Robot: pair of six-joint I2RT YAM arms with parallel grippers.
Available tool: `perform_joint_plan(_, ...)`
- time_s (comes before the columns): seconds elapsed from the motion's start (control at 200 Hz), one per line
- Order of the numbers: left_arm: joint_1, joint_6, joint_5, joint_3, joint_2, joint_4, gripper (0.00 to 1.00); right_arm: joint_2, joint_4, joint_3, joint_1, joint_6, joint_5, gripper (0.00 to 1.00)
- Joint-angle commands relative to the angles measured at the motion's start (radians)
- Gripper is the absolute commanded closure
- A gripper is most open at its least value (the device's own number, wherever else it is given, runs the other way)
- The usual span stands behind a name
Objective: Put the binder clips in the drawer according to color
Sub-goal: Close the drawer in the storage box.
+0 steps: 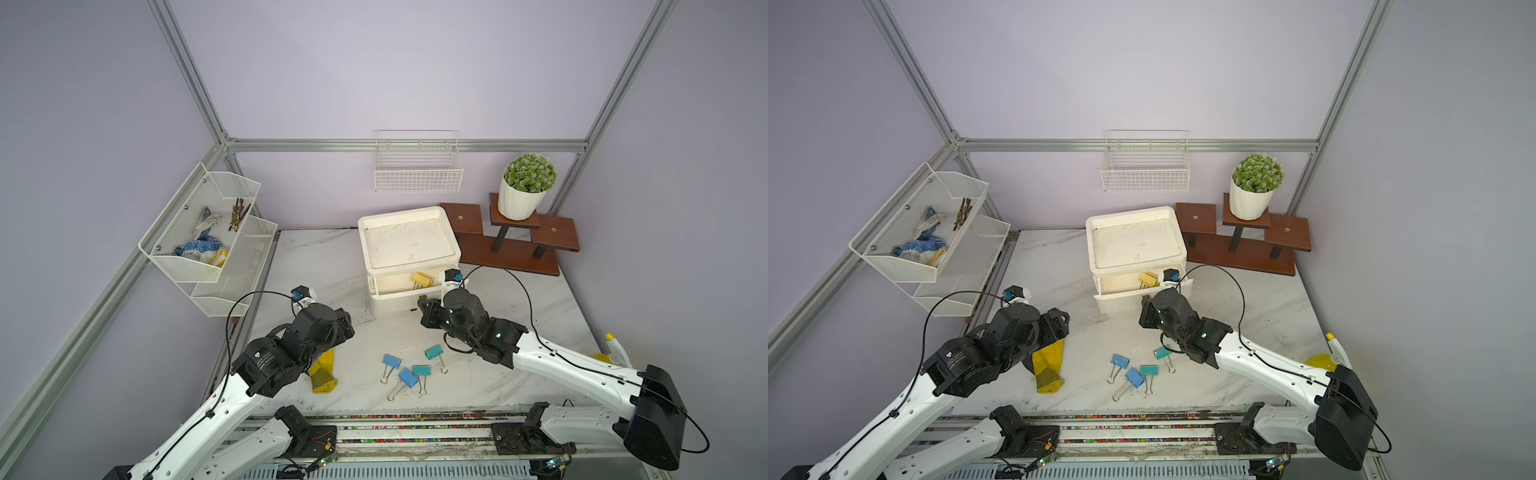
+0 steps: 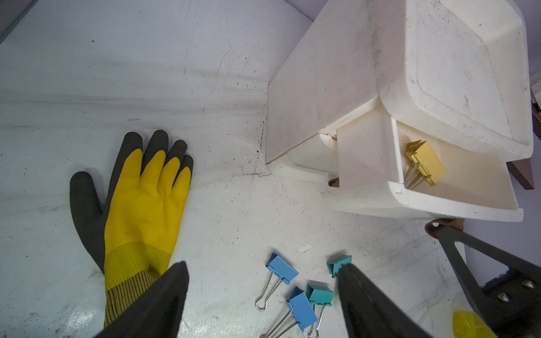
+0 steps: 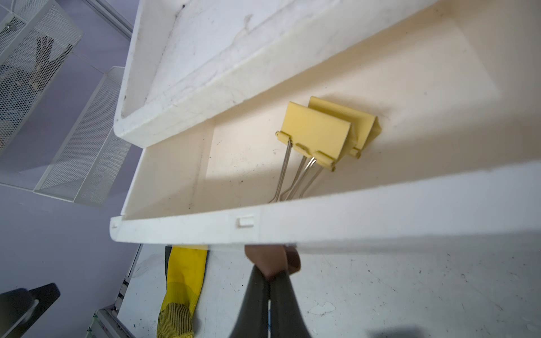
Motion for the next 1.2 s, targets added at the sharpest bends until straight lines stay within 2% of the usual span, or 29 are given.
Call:
perform_joint_plan(0.0, -0.005, 0.004, -0.008, 0.020, -0.001, 0.030, 0.16, 0.030, 0.039, 0.050, -0.023, -0.017, 0.013, 1.00)
perform_joint_plan(0.525, -0.007, -0.005, 0.015, -0.009, 0.011, 0.056, 0.16, 0.218, 0.090, 0.206, -0.087, -0.036, -0.008, 1.00)
perform_joint_plan(0.85, -0.013, -0.017, 0.044, -0.043, 0.024, 0.110, 0.19, 0.251, 0.090, 0.202, -0.095, -0.013, -0.028, 1.00)
perform_joint_plan(0.91, -0.014, -0.013, 0.049, -0.048, 0.023, 0.123, 0.19, 0.242, 0.089, 0.192, -0.096, -0.014, -0.034, 0.88)
perform_joint_plan(0.995, -0.015, -0.012, 0.060, -0.058, 0.028, 0.137, 0.20, 0.213, 0.083, 0.172, -0.096, -0.021, -0.044, 0.62)
perform_joint_plan(1.045, -0.014, -0.012, 0.066, -0.073, 0.030, 0.151, 0.20, 0.187, 0.066, 0.151, -0.095, -0.018, -0.044, 0.51)
perform_joint_plan(1.1, -0.014, -0.015, 0.074, -0.087, 0.031, 0.167, 0.20, 0.152, 0.072, 0.099, -0.096, -0.009, -0.047, 0.46)
perform_joint_plan(1.195, -0.014, -0.020, 0.079, -0.097, 0.036, 0.184, 0.20, 0.105, 0.211, -0.052, -0.096, -0.004, -0.093, 0.47)
